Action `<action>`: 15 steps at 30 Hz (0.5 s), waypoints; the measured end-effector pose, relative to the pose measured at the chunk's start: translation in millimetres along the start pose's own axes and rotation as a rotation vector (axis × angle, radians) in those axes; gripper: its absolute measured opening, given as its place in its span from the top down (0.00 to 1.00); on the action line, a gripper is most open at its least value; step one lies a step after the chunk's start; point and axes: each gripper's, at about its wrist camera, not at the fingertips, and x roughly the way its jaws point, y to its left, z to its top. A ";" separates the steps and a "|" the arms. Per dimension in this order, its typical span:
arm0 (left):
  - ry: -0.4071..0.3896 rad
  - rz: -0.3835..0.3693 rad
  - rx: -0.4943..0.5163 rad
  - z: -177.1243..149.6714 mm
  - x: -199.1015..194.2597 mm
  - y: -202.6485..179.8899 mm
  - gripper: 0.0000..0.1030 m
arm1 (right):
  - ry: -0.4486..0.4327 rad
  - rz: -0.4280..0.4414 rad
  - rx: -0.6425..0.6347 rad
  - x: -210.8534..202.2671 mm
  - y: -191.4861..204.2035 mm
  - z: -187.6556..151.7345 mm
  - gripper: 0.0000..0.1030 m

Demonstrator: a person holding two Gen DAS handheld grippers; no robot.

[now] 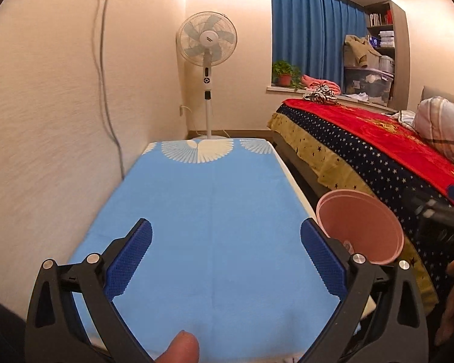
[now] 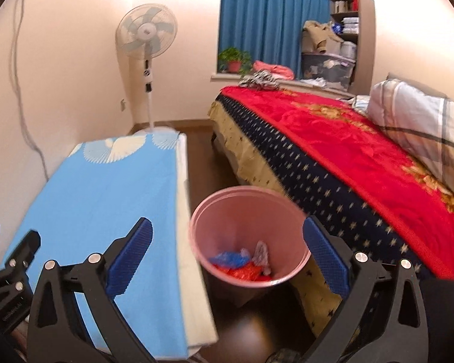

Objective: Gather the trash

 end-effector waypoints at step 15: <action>0.036 0.032 -0.081 -10.6 13.5 16.5 0.07 | 0.005 0.027 0.004 15.8 18.6 -15.6 0.05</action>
